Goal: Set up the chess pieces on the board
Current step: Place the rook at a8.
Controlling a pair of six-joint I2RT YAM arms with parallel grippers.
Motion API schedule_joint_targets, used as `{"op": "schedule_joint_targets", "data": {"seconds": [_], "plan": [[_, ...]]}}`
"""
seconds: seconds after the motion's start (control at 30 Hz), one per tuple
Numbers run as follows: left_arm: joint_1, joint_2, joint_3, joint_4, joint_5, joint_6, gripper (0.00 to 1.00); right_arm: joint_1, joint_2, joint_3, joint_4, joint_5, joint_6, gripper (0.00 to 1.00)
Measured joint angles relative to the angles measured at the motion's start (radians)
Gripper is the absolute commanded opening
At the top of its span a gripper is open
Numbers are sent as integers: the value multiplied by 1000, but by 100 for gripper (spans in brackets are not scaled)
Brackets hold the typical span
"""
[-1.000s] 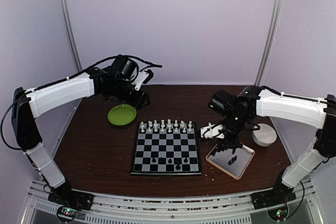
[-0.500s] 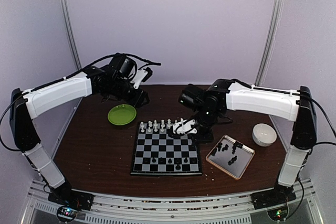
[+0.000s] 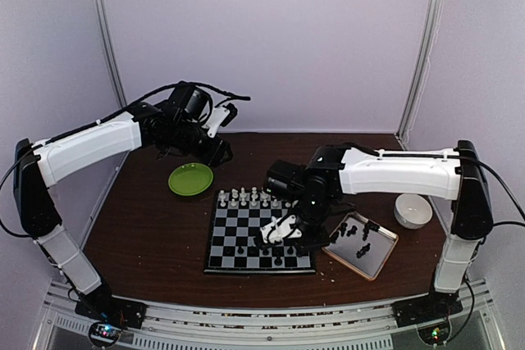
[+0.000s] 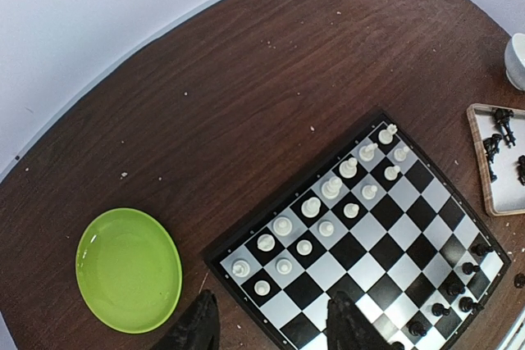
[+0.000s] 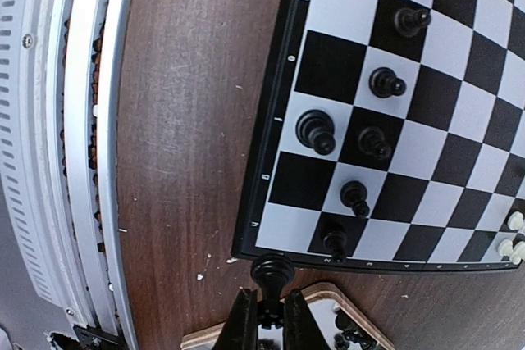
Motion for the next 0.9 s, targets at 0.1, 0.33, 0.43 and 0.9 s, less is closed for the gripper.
{"op": "schedule_joint_targets", "data": {"seconds": [0.1, 0.33, 0.43, 0.9], "plan": [[0, 0, 0, 0, 0, 1, 46, 14, 0, -20, 2, -2, 0, 8], [0, 0, 0, 0, 0, 2, 46, 18, 0, -60, 36, 29, 5, 8], [0, 0, 0, 0, 0, 2, 46, 18, 0, -99, 63, 33, 5, 8], [0, 0, 0, 0, 0, 3, 46, 18, 37, -125, 121, 50, 21, 9]]}}
